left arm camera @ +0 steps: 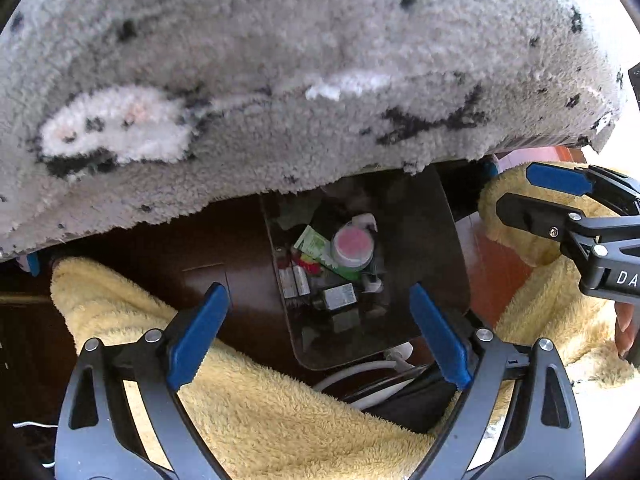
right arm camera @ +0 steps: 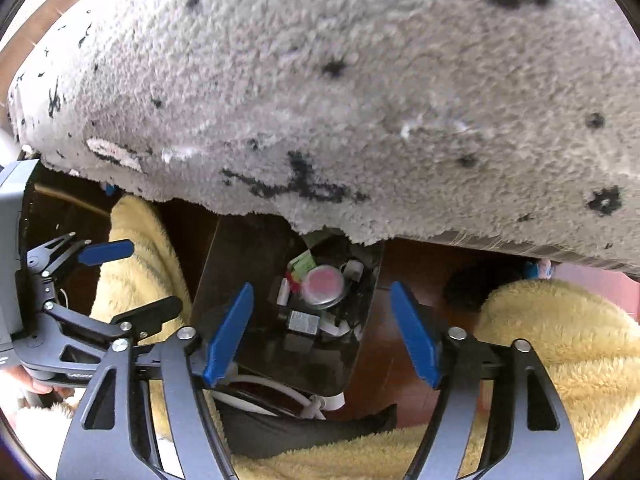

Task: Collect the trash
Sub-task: 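Open both grippers to drop the tin and box into the bin, then raise both open grippers back over the items on the bed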

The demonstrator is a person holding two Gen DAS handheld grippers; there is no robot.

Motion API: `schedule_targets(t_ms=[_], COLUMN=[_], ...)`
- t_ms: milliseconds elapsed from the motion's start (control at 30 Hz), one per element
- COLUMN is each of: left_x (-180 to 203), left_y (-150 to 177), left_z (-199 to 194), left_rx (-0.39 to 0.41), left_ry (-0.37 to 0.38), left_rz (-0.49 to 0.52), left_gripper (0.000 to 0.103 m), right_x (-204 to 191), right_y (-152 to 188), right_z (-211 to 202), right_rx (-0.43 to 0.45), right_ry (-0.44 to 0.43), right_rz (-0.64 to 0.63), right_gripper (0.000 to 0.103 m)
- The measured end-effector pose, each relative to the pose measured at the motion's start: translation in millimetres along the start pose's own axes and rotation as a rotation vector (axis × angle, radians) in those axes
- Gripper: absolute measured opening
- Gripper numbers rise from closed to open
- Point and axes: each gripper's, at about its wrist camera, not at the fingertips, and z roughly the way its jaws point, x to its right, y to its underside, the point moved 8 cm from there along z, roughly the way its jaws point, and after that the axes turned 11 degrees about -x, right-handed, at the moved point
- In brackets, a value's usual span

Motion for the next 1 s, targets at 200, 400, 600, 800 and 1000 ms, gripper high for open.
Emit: schedule_targets(t_ms=[200, 400, 600, 800, 1000], left_x=[-2.7, -6.8, -16.4, -34.9, -50.3], left_y=[-4.5, -12.4, -30.4, -64.5, -102.9], left_z=[-22.6, -54.2, -101.3, -135.1, -157.7], left_rx=[0.05, 0.123, 0.233, 0.319, 0.371], left_ry=[-0.012, -0.022, -0.039, -0.088, -0.127], left_rz=[0.0, 0.0, 0.005, -0.01, -0.014], left_gripper=[0.089, 0.09, 0.09, 0.091, 0.091], right_x=[4.8, 4.2, 8.6, 29.4, 44.7], right_y=[-1.9, -10.9, -32.3, -76.0, -124.3], right_z=[-11.9, -39.7, -90.1, -135.3, -156.0], right_rx=[0.023, 0.081, 0.198, 0.317, 0.364], right_ry=[-0.007, -0.013, 0.013, 0.07, 0.103], right_rz=[-0.004, -0.008, -0.024, 0.004, 0.019], right_gripper=[0.076, 0.076, 0.077, 0.078, 0.078])
